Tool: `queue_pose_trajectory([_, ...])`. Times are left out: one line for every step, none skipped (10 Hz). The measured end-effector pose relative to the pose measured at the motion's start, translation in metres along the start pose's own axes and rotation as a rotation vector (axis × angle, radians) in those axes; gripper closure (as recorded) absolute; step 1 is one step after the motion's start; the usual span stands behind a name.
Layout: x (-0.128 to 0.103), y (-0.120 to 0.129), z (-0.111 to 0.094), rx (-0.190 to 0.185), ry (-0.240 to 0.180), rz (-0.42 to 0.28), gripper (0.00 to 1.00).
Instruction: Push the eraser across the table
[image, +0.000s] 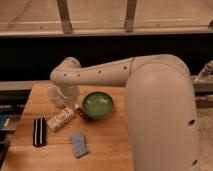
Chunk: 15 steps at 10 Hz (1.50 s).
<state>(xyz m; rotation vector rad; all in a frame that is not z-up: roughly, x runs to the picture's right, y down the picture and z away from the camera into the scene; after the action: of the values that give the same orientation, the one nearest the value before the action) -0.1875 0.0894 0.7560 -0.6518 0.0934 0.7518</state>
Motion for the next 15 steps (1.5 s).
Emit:
queue_pose_trajectory([0.0, -0.001, 0.0, 0.0, 0.0, 0.001, 1.0])
queue_pose_trajectory([0.001, -0.002, 0.0, 0.0, 0.0, 0.004, 1.0])
queue_pose_trajectory([0.001, -0.002, 0.0, 0.0, 0.001, 0.005, 1.0])
queue_pose_trajectory([0.001, -0.001, 0.0, -0.001, 0.001, 0.003, 1.0])
queue_pose_trajectory([0.0, 0.0, 0.0, -0.001, 0.001, 0.001, 1.0])
queue_pose_trajectory([0.0, 0.001, 0.001, -0.004, 0.004, -0.002, 1.0])
queue_pose_trajectory([-0.001, 0.002, 0.003, -0.016, 0.009, -0.018, 1.0])
queue_pose_trajectory([-0.007, 0.014, 0.011, -0.048, 0.014, -0.058, 1.0])
queue_pose_trajectory([-0.012, 0.029, 0.019, -0.076, 0.021, -0.092, 1.0])
queue_pose_trajectory([-0.016, 0.044, 0.026, -0.094, 0.027, -0.116, 1.0])
queue_pose_trajectory([-0.019, 0.064, 0.035, -0.115, 0.04, -0.145, 1.0])
queue_pose_trajectory([-0.02, 0.082, 0.045, -0.136, 0.056, -0.173, 1.0])
queue_pose_trajectory([-0.019, 0.091, 0.05, -0.146, 0.067, -0.187, 1.0])
queue_pose_trajectory([-0.016, 0.1, 0.054, -0.159, 0.077, -0.203, 1.0])
queue_pose_trajectory([-0.012, 0.108, 0.056, -0.169, 0.082, -0.213, 1.0])
